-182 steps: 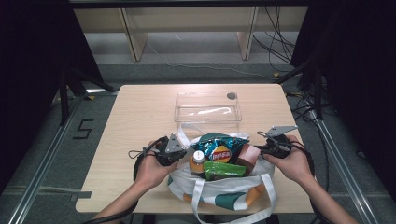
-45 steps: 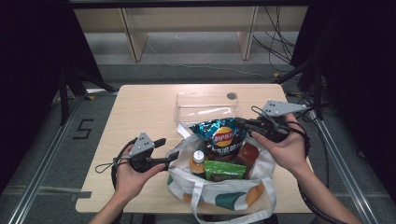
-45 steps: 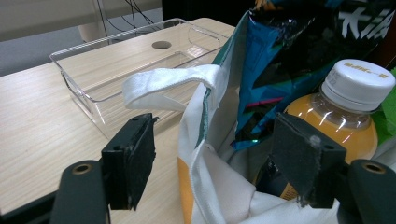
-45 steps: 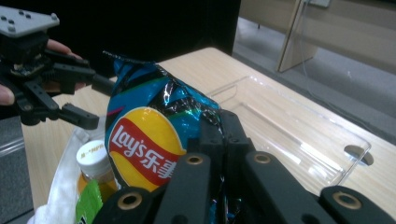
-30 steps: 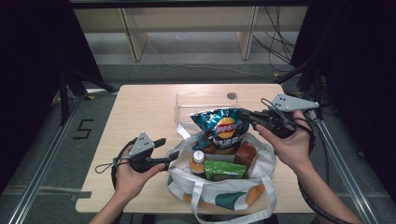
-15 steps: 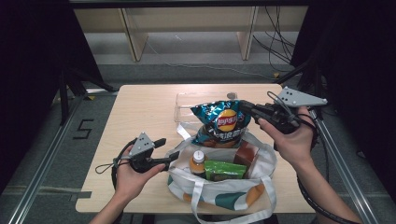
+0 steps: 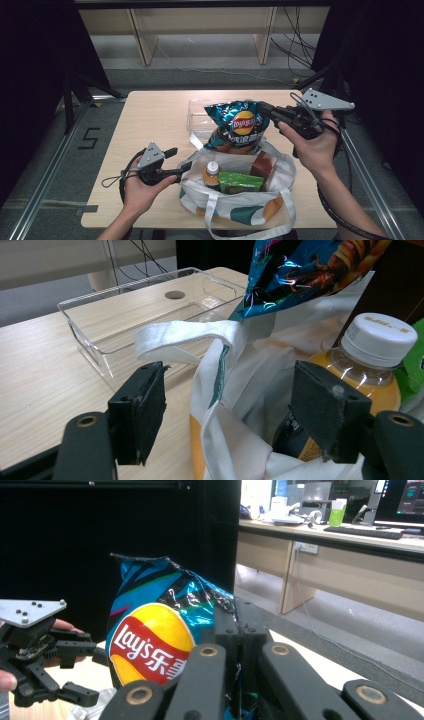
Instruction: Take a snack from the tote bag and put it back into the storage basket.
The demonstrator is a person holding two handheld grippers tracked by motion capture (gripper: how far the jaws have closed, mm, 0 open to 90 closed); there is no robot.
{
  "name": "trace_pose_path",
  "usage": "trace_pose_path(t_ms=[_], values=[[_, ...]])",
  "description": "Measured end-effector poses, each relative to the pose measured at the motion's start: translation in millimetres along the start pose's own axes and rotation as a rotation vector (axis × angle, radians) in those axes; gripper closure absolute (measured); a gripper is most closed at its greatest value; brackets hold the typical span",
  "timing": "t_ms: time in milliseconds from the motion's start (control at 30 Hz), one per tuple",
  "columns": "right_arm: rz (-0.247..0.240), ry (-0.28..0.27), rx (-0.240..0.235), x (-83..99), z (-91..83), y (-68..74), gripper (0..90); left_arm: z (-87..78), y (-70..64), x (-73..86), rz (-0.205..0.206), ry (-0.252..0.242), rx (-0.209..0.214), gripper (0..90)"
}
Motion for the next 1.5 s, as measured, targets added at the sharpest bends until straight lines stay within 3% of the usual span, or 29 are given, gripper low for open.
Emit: trace_pose_path(t_ms=[67,133,200,233,400,433,500,533,733,800,900,933,1500], values=[[0.017,-0.006,-0.002,-0.8,1.0,0.7,90.0,-0.6,0.4,0.0,0.007,-0.002,-0.002,29.8],[-0.010,-0.015,0.009,-1.5,1.2,-1.7,90.0,-1.0,0.8,0.1,0.010,-0.004,0.002,29.8],[0.008,-0.022,0.004,-2.0,1.3,0.0,90.0,-1.5,0.8,0.5,0.013,-0.003,-0.001,29.8],[-0.012,-0.028,0.008,-2.4,1.6,-1.2,90.0,-1.6,0.8,0.8,0.014,-0.002,-0.003,29.8],[0.016,-0.034,0.003,-4.5,2.5,0.0,90.0,-3.6,0.1,0.9,0.011,-0.008,-0.011,29.8],[-0.005,-0.041,0.006,-5.3,3.1,-2.0,90.0,-4.2,0.3,0.9,0.013,-0.008,-0.010,29.8],[0.010,-0.037,-0.003,-6.8,2.4,-1.0,90.0,-5.1,0.1,1.5,0.007,-0.004,-0.016,29.8],[-0.006,-0.044,0.008,-7.6,2.5,-2.6,90.0,-5.3,0.1,2.0,0.007,-0.003,-0.018,29.8],[0.028,-0.048,-0.002,-11.2,1.8,-1.1,90.0,-5.2,0.0,3.7,0.005,-0.002,-0.017,29.9],[0.002,-0.062,0.007,-13.7,1.7,-3.3,90.0,-5.4,-0.3,4.2,0.004,-0.001,-0.017,29.9],[0.014,-0.078,0.003,-16.8,1.2,-3.2,90.0,-5.7,-0.1,4.7,0.005,0.000,-0.018,30.0],[-0.006,-0.087,0.014,-18.2,0.6,-5.2,90.0,-5.8,0.0,4.6,0.004,-0.002,-0.017,29.9],[0.014,-0.109,0.031,-25.3,4.4,-12.2,90.0,-7.0,0.5,3.9,0.004,-0.008,-0.027,29.9]])
Point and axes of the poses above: each handheld gripper's, and its own axes: z roughly forward along the jaws, x roughly out of its underside, y roughly to its left, the point moved 2 cm from there along z, roughly forward along the jaws, and after that the axes turned 2 degrees about -z, right-handed, at the moved point
